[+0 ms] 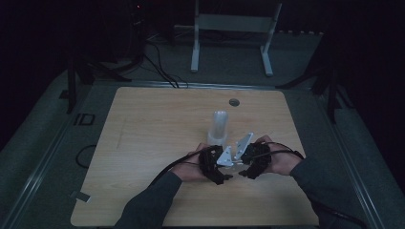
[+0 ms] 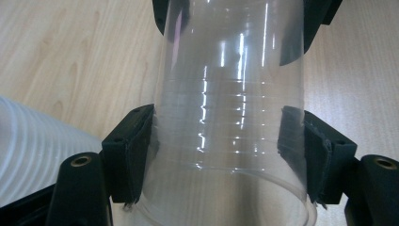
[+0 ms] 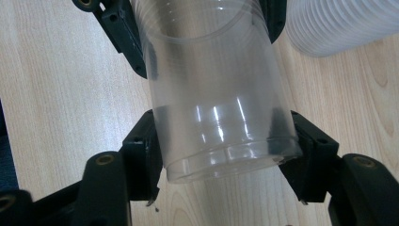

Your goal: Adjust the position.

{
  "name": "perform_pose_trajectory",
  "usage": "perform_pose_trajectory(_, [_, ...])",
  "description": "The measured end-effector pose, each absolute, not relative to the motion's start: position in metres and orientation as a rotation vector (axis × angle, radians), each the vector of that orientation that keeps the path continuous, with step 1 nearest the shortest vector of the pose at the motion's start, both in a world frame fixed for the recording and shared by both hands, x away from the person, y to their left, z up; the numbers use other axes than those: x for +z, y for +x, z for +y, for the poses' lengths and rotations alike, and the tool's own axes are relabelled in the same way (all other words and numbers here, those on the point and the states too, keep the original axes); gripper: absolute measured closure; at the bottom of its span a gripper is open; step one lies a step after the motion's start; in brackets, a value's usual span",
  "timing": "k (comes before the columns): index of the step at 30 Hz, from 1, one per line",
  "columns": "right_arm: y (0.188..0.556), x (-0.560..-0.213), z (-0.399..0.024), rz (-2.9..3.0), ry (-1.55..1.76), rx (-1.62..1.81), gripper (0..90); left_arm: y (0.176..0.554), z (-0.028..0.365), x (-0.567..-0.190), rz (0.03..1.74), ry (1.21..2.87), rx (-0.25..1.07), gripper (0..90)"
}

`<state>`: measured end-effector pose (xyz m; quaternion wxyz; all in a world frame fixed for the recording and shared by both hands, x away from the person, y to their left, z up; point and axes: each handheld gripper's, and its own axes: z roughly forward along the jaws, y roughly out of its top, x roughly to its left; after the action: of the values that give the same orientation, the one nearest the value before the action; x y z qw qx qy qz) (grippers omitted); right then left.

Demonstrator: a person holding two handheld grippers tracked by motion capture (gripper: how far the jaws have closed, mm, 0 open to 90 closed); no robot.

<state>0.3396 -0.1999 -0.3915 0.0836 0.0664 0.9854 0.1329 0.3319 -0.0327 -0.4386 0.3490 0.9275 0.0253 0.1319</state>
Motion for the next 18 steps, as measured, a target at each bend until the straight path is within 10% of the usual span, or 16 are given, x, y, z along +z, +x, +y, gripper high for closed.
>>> perform_pose_trajectory(18, [0.3389,-0.3950,-0.2051,2.929,0.218,0.410,40.5,0.3328,-0.0338,-0.4369,0.108,2.372,0.321,19.7])
